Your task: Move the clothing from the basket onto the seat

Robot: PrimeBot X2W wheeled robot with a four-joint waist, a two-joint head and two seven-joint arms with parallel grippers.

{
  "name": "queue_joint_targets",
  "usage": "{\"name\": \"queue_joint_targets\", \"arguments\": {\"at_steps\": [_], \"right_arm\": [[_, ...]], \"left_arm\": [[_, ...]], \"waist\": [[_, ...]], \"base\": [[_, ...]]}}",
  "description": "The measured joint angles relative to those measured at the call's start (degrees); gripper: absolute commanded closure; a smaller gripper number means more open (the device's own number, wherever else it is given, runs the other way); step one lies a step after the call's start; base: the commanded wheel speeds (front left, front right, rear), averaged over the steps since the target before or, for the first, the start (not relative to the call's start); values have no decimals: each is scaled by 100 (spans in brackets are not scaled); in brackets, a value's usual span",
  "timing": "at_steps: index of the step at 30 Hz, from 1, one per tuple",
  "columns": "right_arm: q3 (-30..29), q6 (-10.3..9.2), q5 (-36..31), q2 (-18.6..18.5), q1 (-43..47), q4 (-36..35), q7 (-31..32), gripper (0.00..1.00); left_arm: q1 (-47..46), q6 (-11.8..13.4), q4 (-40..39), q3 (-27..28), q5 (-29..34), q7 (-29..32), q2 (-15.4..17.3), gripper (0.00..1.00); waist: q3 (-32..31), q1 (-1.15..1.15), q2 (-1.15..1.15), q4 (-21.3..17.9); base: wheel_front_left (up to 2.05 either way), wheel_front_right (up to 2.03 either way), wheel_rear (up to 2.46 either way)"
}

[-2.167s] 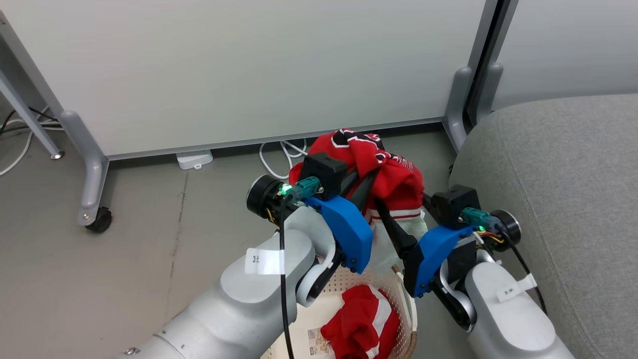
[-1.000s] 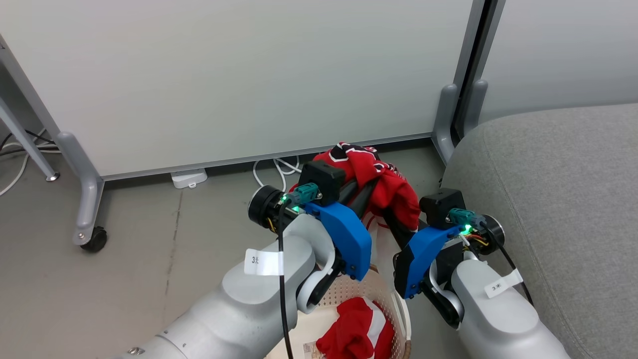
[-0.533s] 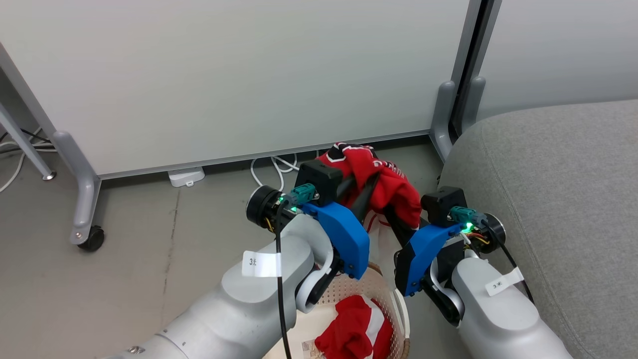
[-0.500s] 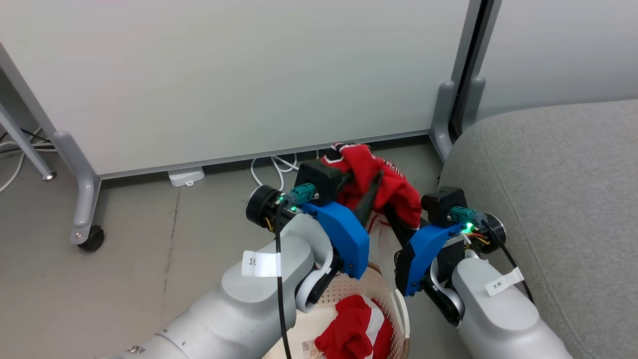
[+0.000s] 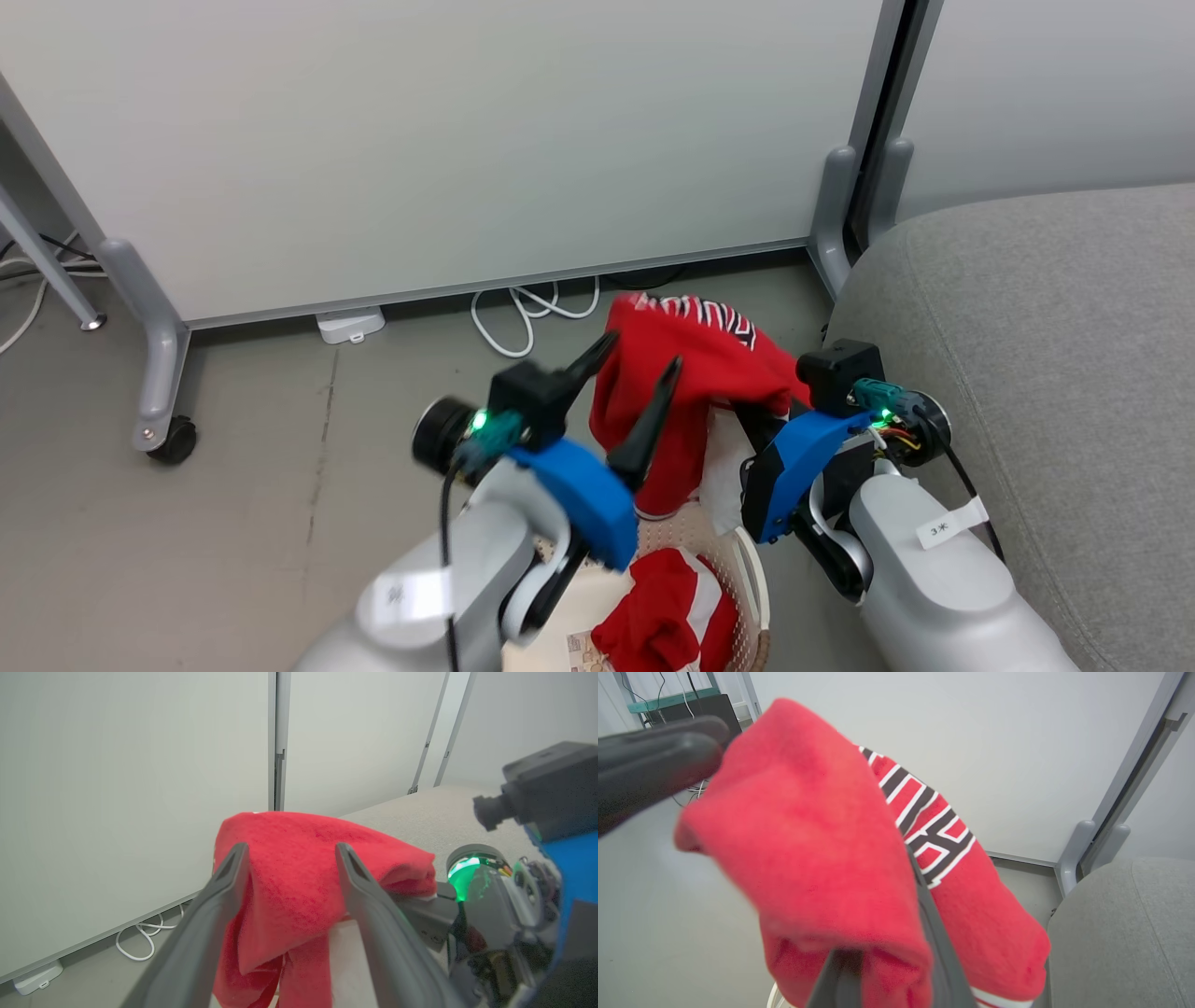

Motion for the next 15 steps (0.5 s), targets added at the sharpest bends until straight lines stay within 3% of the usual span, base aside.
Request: {"name": "queue_joint_targets", "arguments": {"at_steps": [6,15], "right_arm": [[-158,0,-86,1,3,-69,-8,100],[-319,0,-146,1,20,-171,9,100]], "left_arm": [[1019,-81,-725,912,934,0,336,0],[2042,-521,-1268,2039,1949,1,335,0]], "waist": [[54,0,0,75],[138,0,0,126]], "base": [[0,0,0],[0,0,0]]}}
